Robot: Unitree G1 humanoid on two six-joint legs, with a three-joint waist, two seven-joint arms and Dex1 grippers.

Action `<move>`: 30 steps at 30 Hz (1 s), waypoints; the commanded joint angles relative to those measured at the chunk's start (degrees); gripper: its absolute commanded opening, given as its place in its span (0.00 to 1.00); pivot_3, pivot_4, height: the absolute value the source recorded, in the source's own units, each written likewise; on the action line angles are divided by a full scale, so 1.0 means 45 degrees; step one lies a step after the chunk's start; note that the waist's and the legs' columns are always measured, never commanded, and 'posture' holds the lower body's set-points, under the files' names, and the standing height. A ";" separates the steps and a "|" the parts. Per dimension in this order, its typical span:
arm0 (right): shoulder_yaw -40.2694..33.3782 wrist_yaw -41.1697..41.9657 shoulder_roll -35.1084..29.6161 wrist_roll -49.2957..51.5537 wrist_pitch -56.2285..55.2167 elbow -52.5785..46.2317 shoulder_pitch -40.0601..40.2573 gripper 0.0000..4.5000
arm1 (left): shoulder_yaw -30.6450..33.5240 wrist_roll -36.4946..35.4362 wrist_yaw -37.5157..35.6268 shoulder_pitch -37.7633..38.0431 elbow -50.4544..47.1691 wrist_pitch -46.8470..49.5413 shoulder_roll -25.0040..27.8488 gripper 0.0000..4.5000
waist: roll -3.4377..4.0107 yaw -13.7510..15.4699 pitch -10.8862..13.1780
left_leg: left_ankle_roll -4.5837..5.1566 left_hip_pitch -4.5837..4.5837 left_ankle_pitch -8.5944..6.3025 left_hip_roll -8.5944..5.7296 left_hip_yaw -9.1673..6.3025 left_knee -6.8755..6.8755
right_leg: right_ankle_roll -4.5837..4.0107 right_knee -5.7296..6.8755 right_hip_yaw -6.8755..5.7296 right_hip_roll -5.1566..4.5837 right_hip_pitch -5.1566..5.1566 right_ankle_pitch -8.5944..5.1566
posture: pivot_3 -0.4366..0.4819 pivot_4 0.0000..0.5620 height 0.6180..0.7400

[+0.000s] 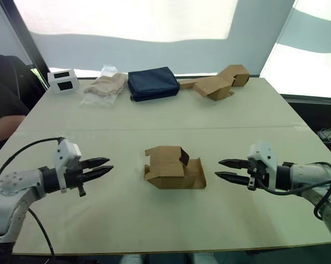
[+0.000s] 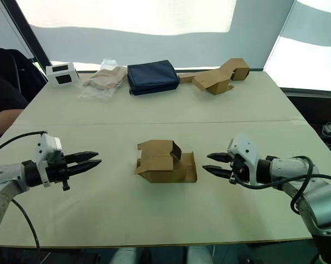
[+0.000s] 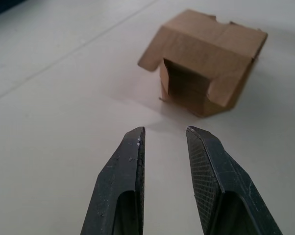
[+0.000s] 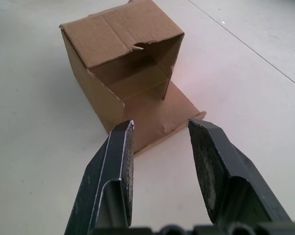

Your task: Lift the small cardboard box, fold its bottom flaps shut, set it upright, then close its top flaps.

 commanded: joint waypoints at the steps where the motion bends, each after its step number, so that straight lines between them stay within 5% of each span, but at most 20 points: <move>1: -0.0408 -0.0052 -0.0110 0.0384 0.0054 -0.0567 -0.0031 0.40 | 0.0318 -0.0321 -0.0256 -0.0442 -0.0060 0.0052 0.0230 0.29 | 0.0000 0.0025 0.0000 | 0.0000 0.0000 0.0000 0.0001 0.0000 0.0000 | 0.0000 0.0000 0.0000 0.0000 0.0000 0.0000 | 0.48 0.27 1.00; 30: 0.0967 -0.1209 0.0320 0.0043 -0.0225 -0.0904 -0.0326 0.40 | -0.1164 -0.0378 0.0549 -0.2893 0.0138 0.2229 0.0048 0.29 | -0.0027 0.0013 0.0019 | 0.0020 -0.0004 0.0018 -0.0004 0.0017 0.0002 | -0.0006 -0.0011 0.0007 0.0029 -0.0001 0.0008 | 0.48 0.27 1.00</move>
